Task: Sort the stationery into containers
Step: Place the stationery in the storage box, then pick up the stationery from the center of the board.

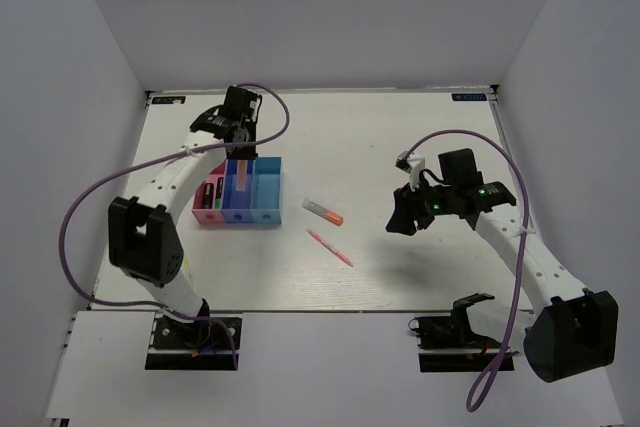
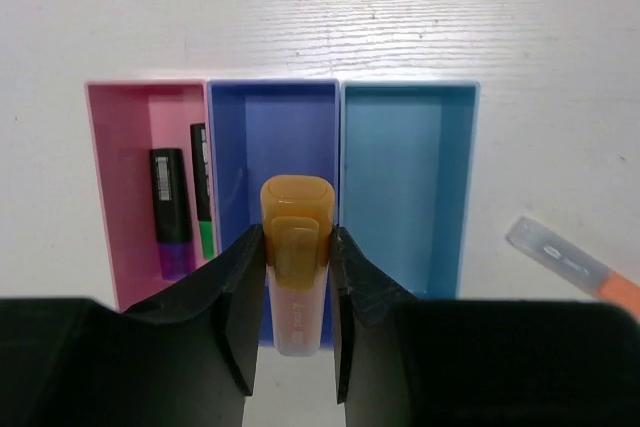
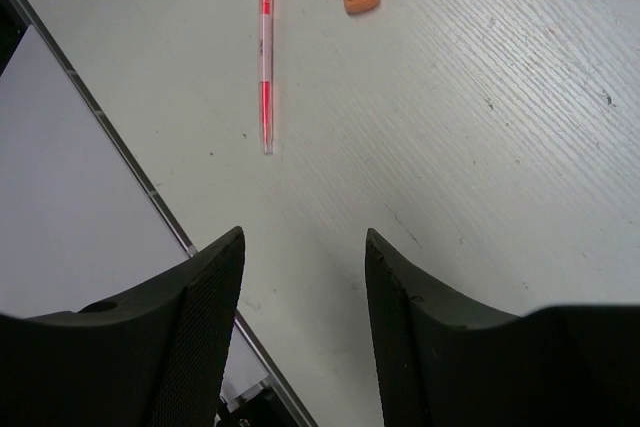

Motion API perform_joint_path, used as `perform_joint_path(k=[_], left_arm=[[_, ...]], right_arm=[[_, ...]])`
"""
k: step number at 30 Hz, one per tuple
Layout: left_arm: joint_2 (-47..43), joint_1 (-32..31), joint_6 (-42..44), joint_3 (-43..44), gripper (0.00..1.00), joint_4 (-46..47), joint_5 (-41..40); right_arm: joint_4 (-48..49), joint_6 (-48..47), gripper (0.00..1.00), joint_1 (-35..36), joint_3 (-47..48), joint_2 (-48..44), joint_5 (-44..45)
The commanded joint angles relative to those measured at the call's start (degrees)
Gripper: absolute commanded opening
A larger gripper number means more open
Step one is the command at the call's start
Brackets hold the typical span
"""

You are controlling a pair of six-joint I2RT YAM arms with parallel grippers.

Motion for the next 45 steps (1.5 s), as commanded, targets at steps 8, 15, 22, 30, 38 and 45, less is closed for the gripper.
perform_joint_path(k=[8,15,22,30,38,45], left_arm=[[7.8,1.5,2.2,2.9,0.37,1.8,-4.2],[5.2,2.5,1.8,1.1,0.62,2.1,-2.1],[0.2,-3.1,-0.9,2.2,0.32,-0.6,-3.0],[3.7,-18.2,-31.9,5.3,0.23,-10.5,5.5],[11.2,-20.7,-53.5,2.0,0.70,-5.2,9.4],[18.8,-21.1,-61.1,6.0,0.71,-2.3,9.4]], right_arm=[[0.9,-0.8,0.64,-0.1,0.1,-1.1,-0.8],[0.9,-0.7,0.66,-0.1,0.0,-0.5,-0.5],[1.1,-0.5,0.65,-0.3,-0.1,-0.3,0.7],[3.0,2.9,0.11,-0.4,-0.7,0.2,8.4],[3.4,4.1,0.63,-1.5,-0.5,0.8,13.0],[2.9,4.1,0.63,-1.8,-0.2,0.3,12.2]])
